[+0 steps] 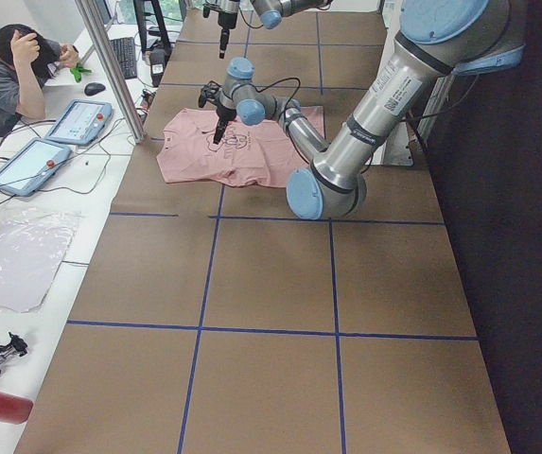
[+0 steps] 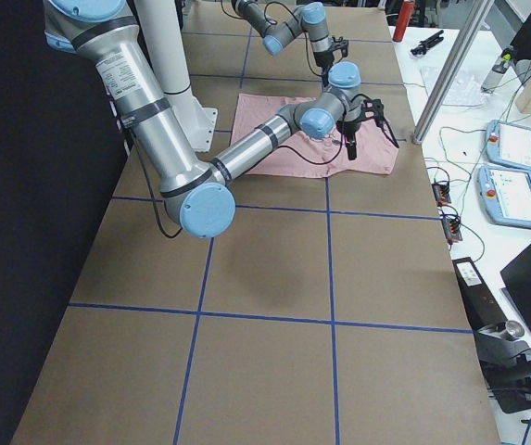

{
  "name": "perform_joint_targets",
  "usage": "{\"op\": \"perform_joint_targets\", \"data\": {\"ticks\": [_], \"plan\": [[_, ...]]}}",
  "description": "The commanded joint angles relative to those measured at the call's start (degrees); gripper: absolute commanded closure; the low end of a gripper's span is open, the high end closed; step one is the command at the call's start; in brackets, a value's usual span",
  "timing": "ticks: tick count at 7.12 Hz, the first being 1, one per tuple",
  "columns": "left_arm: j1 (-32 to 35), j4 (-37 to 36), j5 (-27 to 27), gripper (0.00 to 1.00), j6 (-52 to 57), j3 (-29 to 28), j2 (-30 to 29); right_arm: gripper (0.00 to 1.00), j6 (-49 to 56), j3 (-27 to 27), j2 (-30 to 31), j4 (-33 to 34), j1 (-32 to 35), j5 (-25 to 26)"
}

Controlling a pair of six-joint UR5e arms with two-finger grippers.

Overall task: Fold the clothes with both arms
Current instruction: 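Move both grippers down to the shirt hem nearest the robot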

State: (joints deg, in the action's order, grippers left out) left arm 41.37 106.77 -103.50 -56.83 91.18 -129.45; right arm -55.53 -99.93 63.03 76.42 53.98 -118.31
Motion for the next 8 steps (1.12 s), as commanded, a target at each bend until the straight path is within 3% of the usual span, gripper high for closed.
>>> {"op": "perform_joint_targets", "data": {"ticks": [1,3,4,5,7,8], "plan": [[-2.7,0.5,-3.1,0.00,-0.8,14.9,10.0,0.00,-14.6,-18.2,9.8,4.6,-14.5,11.8],[-7.8,0.4,-2.4,0.00,-8.4,24.8,17.4,0.00,-29.6,-29.3,20.1,4.2,-27.9,22.3],[-12.1,0.4,0.5,0.00,-14.7,27.4,20.5,0.00,-35.5,-29.7,21.9,4.1,-35.4,30.9],[-16.6,0.5,4.5,0.00,-19.9,29.3,23.4,0.02,-39.4,-30.1,22.7,4.0,-39.6,33.9],[-24.6,0.4,10.6,0.37,-34.3,29.1,25.7,0.11,-45.9,-30.1,23.0,4.3,-43.9,37.3],[-27.9,0.5,12.3,0.41,-36.7,28.4,28.8,0.13,-46.2,-30.0,23.1,4.5,-44.5,37.4]]}}
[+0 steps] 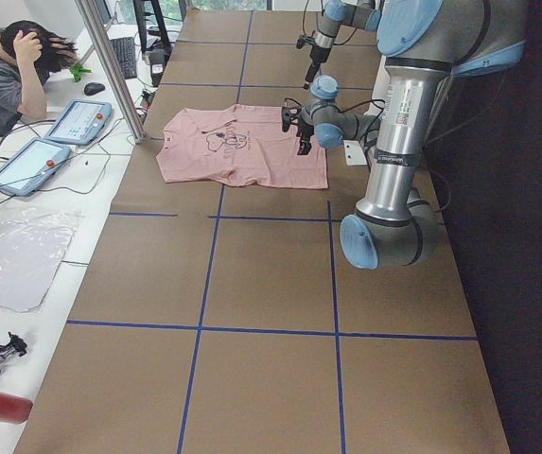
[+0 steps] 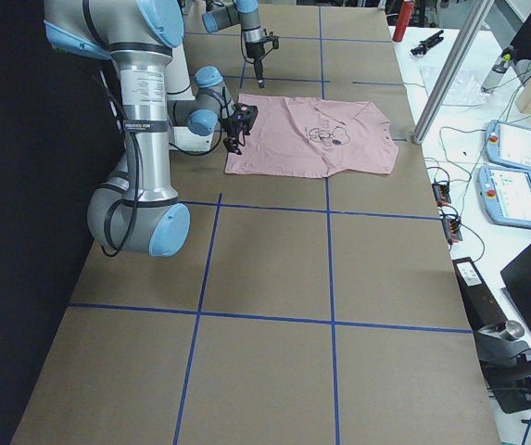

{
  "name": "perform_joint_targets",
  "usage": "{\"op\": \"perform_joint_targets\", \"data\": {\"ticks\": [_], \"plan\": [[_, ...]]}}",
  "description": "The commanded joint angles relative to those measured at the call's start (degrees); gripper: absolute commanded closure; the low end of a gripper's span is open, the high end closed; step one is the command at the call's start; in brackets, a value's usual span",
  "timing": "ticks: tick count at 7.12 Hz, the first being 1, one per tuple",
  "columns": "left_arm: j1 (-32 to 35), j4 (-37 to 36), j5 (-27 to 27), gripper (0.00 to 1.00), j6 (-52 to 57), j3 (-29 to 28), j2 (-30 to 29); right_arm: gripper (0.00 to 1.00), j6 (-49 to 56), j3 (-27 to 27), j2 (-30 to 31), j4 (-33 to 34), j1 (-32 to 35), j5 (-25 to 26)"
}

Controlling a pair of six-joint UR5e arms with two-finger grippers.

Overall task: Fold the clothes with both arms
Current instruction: 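Move both grippers down to the shirt hem nearest the robot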

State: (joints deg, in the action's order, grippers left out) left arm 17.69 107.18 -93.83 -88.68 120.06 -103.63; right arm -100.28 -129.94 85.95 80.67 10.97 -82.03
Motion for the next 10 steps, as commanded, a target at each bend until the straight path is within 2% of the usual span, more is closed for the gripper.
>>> {"op": "perform_joint_targets", "data": {"ticks": [1,10], "plan": [[-5.4,0.0,4.2,0.42,-5.2,-0.5,4.7,0.14,-1.4,0.2,0.2,0.4,-1.6,1.1],[-8.6,0.0,4.4,0.42,-4.7,-2.6,7.7,0.14,-1.3,0.2,0.3,0.4,-1.5,1.2]]}}
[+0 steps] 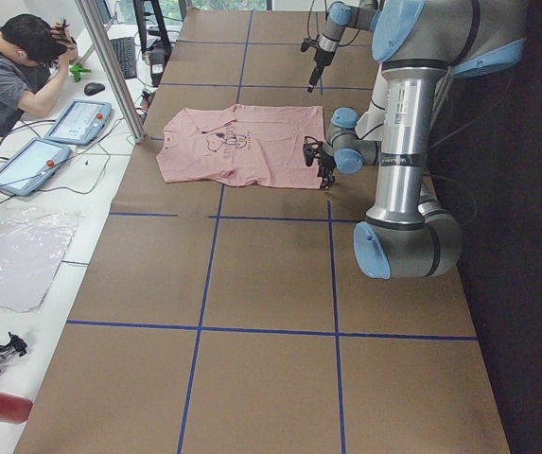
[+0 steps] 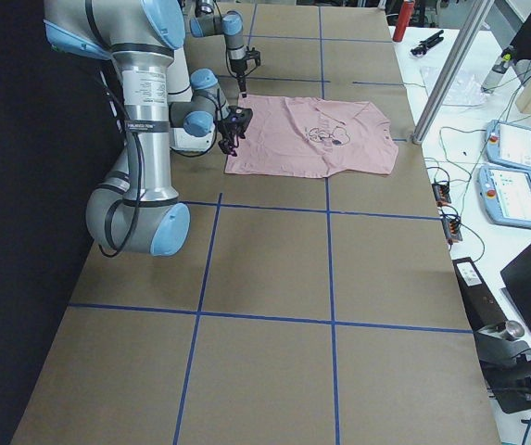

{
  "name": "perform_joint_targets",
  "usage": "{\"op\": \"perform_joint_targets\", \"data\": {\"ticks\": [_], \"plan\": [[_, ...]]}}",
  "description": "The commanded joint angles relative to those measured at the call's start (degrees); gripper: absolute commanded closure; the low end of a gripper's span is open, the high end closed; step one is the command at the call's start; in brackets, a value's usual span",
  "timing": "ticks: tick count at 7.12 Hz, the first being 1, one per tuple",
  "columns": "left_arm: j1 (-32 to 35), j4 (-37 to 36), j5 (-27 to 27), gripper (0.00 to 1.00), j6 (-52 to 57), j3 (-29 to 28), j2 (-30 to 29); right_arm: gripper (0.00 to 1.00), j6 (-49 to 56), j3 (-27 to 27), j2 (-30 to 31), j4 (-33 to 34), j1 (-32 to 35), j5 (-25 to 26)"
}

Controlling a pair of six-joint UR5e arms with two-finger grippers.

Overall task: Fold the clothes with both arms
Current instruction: 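Grasp the hem corners with both grippers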

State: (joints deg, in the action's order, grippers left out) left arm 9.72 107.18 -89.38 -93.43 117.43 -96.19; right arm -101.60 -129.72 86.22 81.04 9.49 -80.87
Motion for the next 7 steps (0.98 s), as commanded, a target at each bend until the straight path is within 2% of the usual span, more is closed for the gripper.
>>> {"op": "perform_joint_targets", "data": {"ticks": [1,3,5,7], "plan": [[-0.8,0.0,0.0,0.42,0.0,-0.1,0.3,0.14,0.0,0.0,0.0,0.0,0.0,0.0],[-1.1,0.0,0.0,0.43,0.0,-0.4,0.2,0.14,0.0,0.0,0.0,-0.1,0.0,0.0],[-1.3,0.0,0.0,0.52,0.0,-0.5,0.2,0.14,0.0,0.0,0.0,-0.1,0.0,0.0],[-1.3,0.0,-0.1,0.52,0.0,-0.5,0.1,0.13,0.0,0.0,0.1,0.0,0.1,0.0]]}}
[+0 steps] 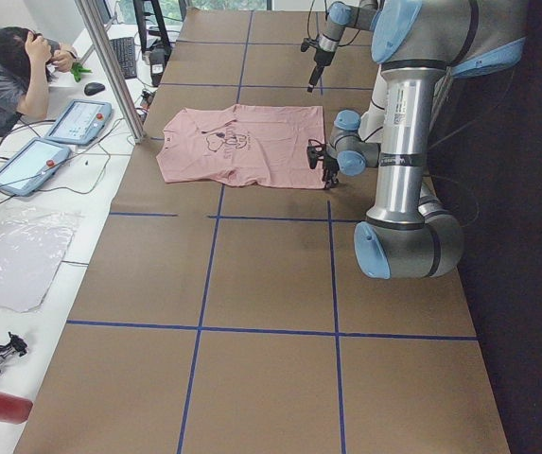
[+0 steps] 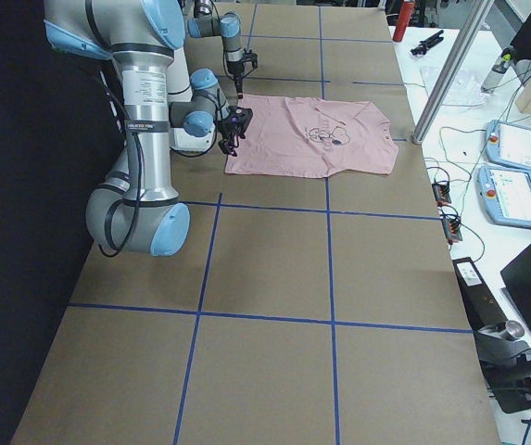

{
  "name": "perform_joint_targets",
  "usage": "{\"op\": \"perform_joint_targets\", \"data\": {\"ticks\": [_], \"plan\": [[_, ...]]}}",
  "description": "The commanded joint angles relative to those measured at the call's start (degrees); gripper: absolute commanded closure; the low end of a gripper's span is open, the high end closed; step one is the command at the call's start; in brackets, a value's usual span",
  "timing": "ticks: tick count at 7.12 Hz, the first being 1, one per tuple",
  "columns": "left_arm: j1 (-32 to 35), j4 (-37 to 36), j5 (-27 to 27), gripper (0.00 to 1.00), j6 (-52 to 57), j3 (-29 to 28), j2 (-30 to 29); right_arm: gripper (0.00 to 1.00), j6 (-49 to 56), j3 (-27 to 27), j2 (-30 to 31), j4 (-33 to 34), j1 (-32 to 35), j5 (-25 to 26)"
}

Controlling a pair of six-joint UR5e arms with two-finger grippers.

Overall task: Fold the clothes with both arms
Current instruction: 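Grasp the hem corners with both grippers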

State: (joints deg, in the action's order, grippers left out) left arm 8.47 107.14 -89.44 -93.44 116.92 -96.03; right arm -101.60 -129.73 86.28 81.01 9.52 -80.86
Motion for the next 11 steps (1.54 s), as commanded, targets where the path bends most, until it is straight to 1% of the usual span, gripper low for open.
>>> {"op": "perform_joint_targets", "data": {"ticks": [1,4,5,6,7,8,10,11], "plan": [[0.0,0.0,0.0,0.56,0.0,0.0,0.1,0.13,0.0,0.0,0.0,0.0,0.0,0.0],[0.0,0.0,-0.1,0.81,0.1,0.1,0.0,0.13,0.0,0.0,0.0,0.0,0.0,0.0],[0.0,0.0,-0.1,0.84,0.1,0.1,0.1,0.13,0.0,0.0,0.0,0.0,0.0,0.1],[0.0,0.0,-0.1,0.97,0.1,0.1,0.1,0.13,-0.1,-0.1,-0.1,-0.1,0.0,0.1],[0.1,0.0,-0.1,1.00,0.1,0.2,0.1,0.13,-0.3,0.2,0.0,0.0,-0.5,0.1],[0.0,-0.1,-0.1,1.00,0.1,0.2,0.1,0.14,-1.3,0.3,0.7,0.0,-1.4,1.7],[0.0,-0.1,-0.4,1.00,0.1,0.7,-0.4,0.17,-5.7,3.1,0.9,0.1,-6.0,7.2],[0.0,-0.1,-0.5,1.00,0.1,0.8,-0.6,0.19,-7.5,5.0,0.7,0.0,-7.8,8.8]]}}
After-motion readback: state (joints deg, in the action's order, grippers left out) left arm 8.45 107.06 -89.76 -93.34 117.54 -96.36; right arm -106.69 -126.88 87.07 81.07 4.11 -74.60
